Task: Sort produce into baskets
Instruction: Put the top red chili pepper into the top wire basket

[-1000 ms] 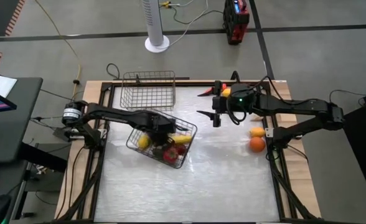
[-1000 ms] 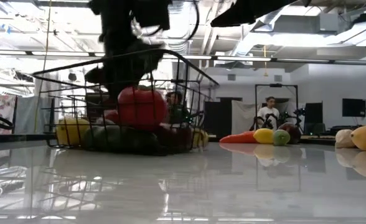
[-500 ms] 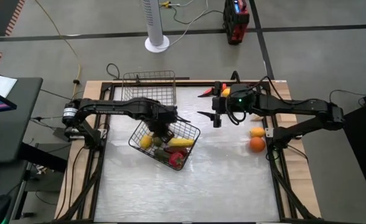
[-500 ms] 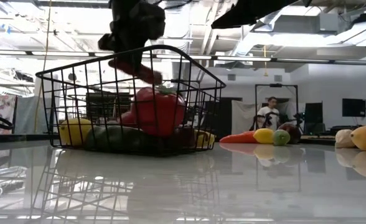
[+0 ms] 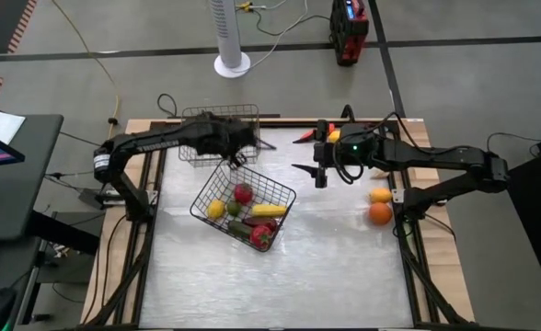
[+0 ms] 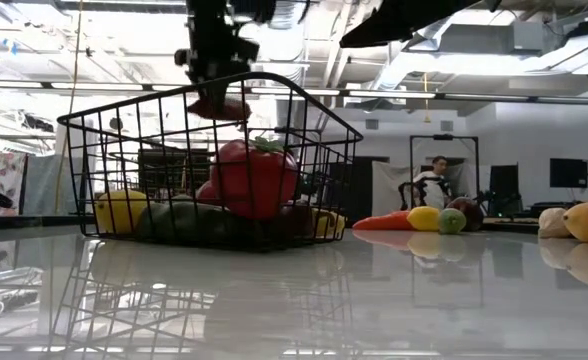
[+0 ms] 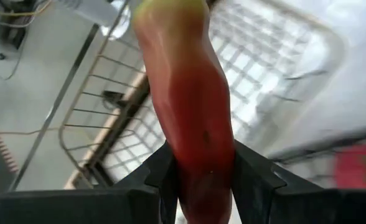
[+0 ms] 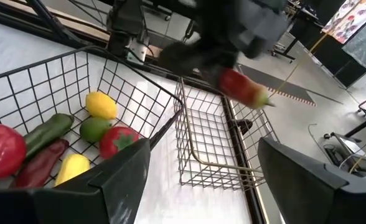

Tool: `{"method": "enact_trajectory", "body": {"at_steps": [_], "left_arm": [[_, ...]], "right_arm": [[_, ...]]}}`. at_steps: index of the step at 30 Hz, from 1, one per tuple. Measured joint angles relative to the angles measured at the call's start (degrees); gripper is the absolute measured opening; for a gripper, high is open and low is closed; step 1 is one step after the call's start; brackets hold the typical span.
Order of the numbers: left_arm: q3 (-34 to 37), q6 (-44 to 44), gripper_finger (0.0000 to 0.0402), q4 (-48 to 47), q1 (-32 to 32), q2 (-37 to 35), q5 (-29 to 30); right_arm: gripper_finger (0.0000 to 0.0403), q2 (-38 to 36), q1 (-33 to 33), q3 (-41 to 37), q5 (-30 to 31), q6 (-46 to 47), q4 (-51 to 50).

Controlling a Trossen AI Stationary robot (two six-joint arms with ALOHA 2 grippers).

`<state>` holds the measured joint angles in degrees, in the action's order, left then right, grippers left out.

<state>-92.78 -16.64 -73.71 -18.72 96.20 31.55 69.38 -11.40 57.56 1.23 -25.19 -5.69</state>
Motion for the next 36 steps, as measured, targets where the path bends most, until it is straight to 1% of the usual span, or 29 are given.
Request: {"method": "enact_trajectory", "body": {"at_steps": [3,7,10,13,17,20,24,30,36], "left_arm": [[1.2,4.12,0.0105,2.28,-5.37,0.02,-0.89],[3.38,6.46,0.0117,6.59,-11.64,0.01,-4.66],[4.34,7.8,0.0148,8.75,-14.74,0.01,-8.72],[5.07,8.11,0.0189,9.26,-16.57,0.01,-10.11],[5.64,8.14,0.0238,9.26,-18.05,0.01,-10.01],[5.8,8.28,0.026,8.94,-18.12,0.03,-9.99],[5.8,8.5,0.0267,8.51,-18.04,0.03,-10.91],[5.8,8.56,0.0267,8.41,-19.02,0.03,-15.49],[5.56,9.07,0.0281,7.93,-19.34,0.03,-16.33]], "right_arm": [[0.0325,0.01,-0.02,0.0,-0.02,0.35,0.01],[0.0325,0.02,0.0,0.0,-0.04,0.35,-0.1],[0.0325,0.02,0.0,0.0,-0.16,0.37,-0.58],[0.0325,0.02,-0.02,0.0,-0.51,0.58,-1.28],[0.0325,0.02,-0.02,0.0,-1.44,0.95,-1.92],[0.0325,0.02,-0.04,0.0,-1.46,1.43,-2.03],[0.0325,0.02,-0.39,0.0,-1.49,2.59,-2.08],[0.0325,0.02,-0.76,0.0,-1.49,2.88,-3.09],[0.0325,0.02,-0.76,0.0,-1.49,2.86,-3.04]]}}
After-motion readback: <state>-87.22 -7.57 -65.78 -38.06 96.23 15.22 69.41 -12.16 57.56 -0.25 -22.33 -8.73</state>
